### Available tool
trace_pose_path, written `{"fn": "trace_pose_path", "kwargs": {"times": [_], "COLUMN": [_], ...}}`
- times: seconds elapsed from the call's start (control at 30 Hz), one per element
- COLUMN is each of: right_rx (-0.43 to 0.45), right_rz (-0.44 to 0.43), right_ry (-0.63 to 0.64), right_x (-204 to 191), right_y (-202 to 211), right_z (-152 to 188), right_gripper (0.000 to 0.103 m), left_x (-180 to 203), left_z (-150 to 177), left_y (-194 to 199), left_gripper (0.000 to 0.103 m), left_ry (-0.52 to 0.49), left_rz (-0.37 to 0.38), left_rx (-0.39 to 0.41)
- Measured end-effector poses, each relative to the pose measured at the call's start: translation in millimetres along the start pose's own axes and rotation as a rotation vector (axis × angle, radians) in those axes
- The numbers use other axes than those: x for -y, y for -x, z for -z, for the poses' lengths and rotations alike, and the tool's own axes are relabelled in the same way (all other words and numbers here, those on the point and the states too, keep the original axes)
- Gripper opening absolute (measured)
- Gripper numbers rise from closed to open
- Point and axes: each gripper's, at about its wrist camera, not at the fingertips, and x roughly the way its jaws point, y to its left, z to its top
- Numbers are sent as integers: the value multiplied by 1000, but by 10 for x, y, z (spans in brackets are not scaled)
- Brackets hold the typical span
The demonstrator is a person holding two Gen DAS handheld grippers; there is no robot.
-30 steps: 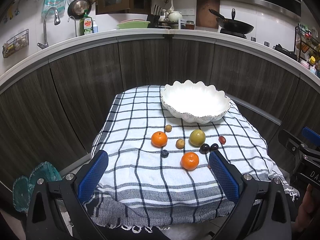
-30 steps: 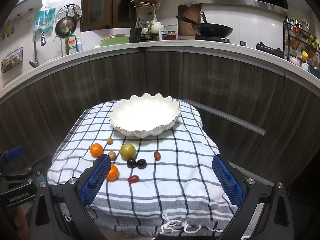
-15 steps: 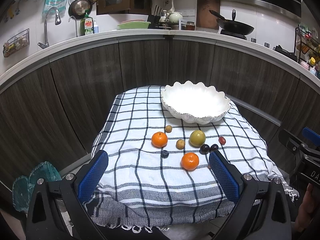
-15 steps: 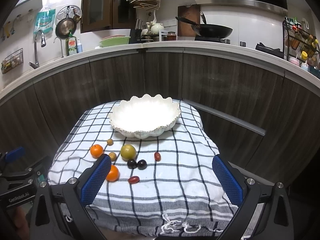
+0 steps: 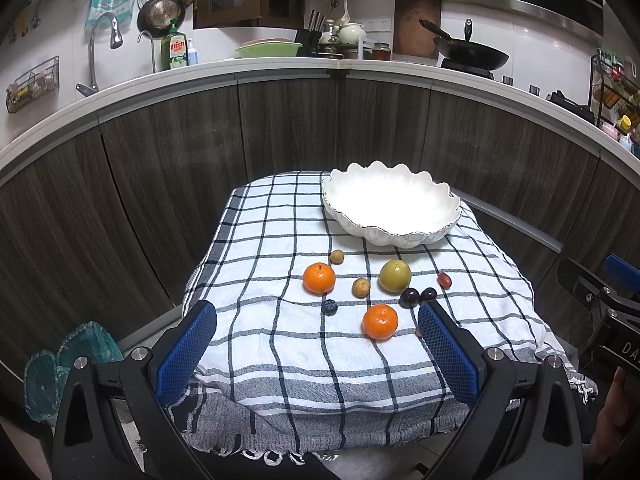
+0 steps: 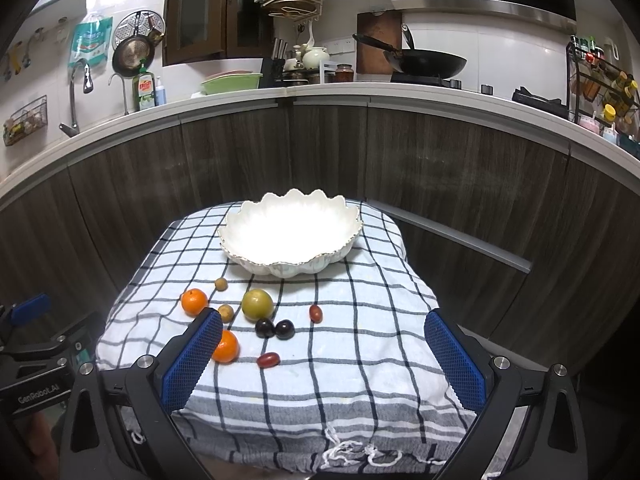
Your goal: Organize fruits
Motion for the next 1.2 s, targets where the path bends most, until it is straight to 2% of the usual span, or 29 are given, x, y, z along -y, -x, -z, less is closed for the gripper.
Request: {"fn": "trace_pose_path", "kwargs": {"times": [0.83, 1.2], "right_rx": [-8, -24], "right_rz": [-1, -6], "right_ry": [-1, 8], "right_x": [-32, -58], "right_y": [-28, -135], "right_z": [20, 42], "right_gripper": [102, 102], "left_x": [37, 99], "left_z": [57, -3], "left_y": [-87, -238], "left_gripper": [103, 103], "left_ry": [-3, -37], "left_rz": [-4, -2], "left_rx": [-23, -65]}}
